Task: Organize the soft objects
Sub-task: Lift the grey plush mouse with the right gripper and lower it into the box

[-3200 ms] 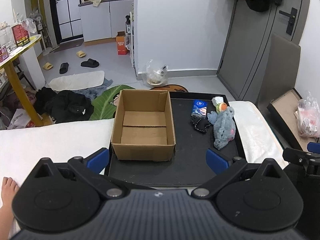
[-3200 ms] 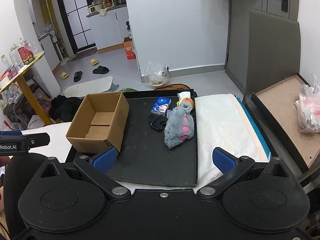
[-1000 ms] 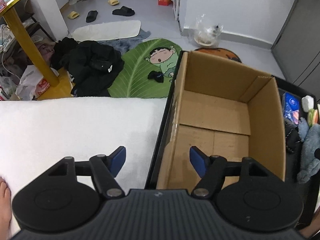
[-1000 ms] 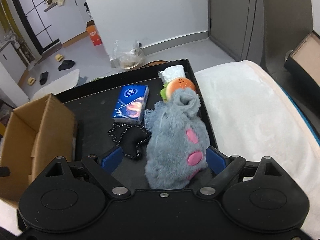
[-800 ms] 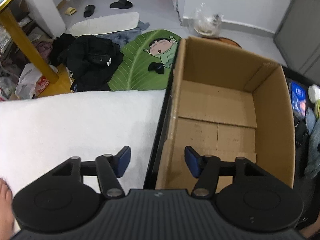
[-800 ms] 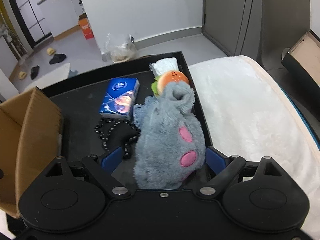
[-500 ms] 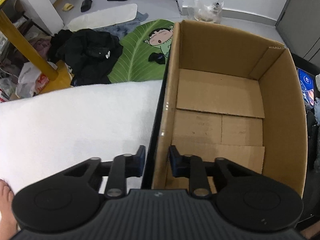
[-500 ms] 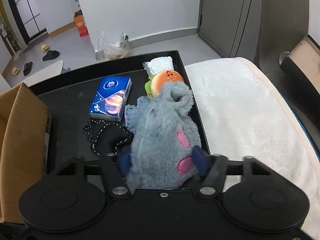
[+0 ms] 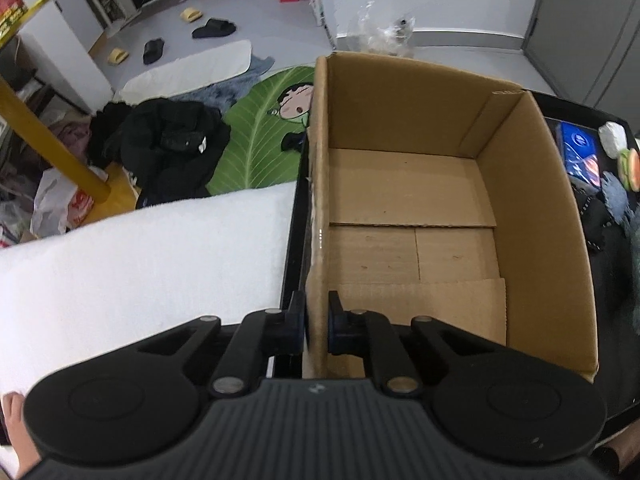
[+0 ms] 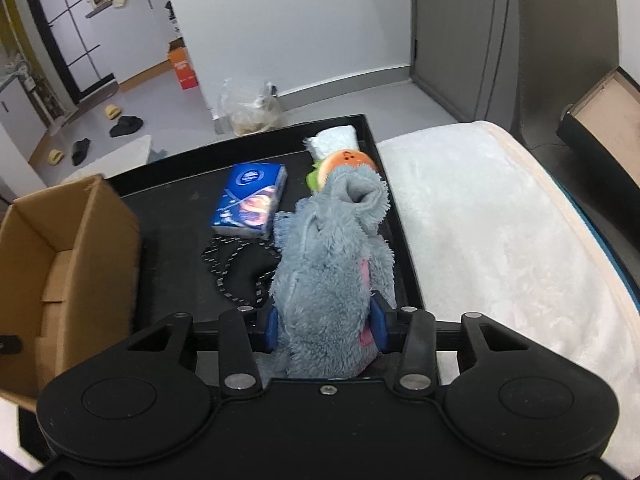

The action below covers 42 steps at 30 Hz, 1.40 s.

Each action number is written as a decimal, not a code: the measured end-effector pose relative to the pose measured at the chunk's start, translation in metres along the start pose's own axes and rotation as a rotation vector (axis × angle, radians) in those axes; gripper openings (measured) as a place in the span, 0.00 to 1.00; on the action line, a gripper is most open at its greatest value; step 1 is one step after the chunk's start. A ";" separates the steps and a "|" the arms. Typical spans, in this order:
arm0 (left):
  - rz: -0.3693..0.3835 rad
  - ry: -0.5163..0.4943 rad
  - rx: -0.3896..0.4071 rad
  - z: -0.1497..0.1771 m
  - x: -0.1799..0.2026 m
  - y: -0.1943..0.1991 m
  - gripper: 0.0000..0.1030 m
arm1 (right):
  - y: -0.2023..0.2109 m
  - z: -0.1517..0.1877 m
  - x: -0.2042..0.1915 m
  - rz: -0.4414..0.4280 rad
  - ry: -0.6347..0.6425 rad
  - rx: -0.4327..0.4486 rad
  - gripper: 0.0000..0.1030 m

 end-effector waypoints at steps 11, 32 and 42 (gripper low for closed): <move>0.050 -0.076 -0.018 0.002 0.012 -0.004 0.09 | 0.031 -0.008 -0.016 -0.065 0.036 0.026 0.40; 0.103 -0.038 0.023 0.003 0.006 -0.005 0.09 | 0.071 -0.024 -0.112 -0.243 0.292 0.041 0.41; 0.153 0.057 0.078 0.003 -0.009 0.001 0.08 | 0.079 -0.005 -0.167 -0.328 0.525 -0.001 0.41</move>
Point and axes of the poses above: each gripper's, at about its wrist camera, not at the fingertips, and y roughly against the way its jaws point, x to its right, z to its underside, the point moved 8 cm from there along -y, roughly the way its jaws point, and after that the axes turned 8 degrees about -y, right-handed, at the moved point
